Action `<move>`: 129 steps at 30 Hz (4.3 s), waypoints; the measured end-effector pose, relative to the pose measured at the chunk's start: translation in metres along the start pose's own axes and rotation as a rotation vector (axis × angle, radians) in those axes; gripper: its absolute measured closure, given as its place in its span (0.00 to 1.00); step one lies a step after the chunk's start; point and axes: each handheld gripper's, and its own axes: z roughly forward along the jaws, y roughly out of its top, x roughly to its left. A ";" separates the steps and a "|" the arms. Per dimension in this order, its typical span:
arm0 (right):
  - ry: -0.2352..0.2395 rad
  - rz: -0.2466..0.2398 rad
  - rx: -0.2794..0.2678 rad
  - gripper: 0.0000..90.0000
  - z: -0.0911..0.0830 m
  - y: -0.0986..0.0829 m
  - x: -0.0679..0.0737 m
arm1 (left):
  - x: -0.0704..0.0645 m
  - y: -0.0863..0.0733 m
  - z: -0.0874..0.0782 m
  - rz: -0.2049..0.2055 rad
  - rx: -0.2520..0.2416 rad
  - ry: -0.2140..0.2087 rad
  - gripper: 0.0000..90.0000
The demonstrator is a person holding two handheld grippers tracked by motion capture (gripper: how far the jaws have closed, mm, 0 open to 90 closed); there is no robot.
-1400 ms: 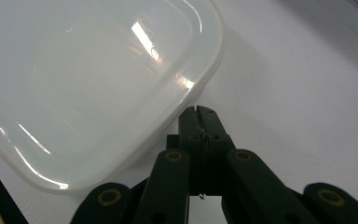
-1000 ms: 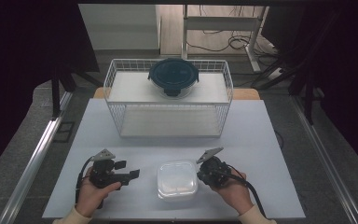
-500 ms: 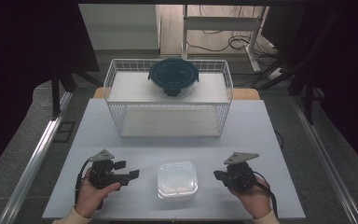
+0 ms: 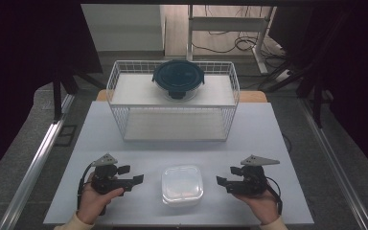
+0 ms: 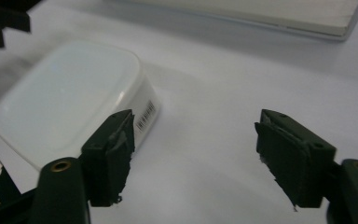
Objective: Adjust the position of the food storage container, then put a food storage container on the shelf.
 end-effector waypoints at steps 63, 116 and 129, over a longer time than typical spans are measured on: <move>0.300 0.304 0.075 0.57 0.050 -0.002 0.015 | -0.018 -0.006 0.051 -0.398 0.107 -0.377 0.52; 0.346 0.367 0.039 0.89 0.030 -0.006 0.018 | -0.031 -0.002 0.035 -0.346 0.033 -0.389 0.90; 0.337 0.267 -0.014 0.89 0.021 0.014 0.025 | -0.034 0.014 0.023 -0.272 -0.014 -0.381 0.90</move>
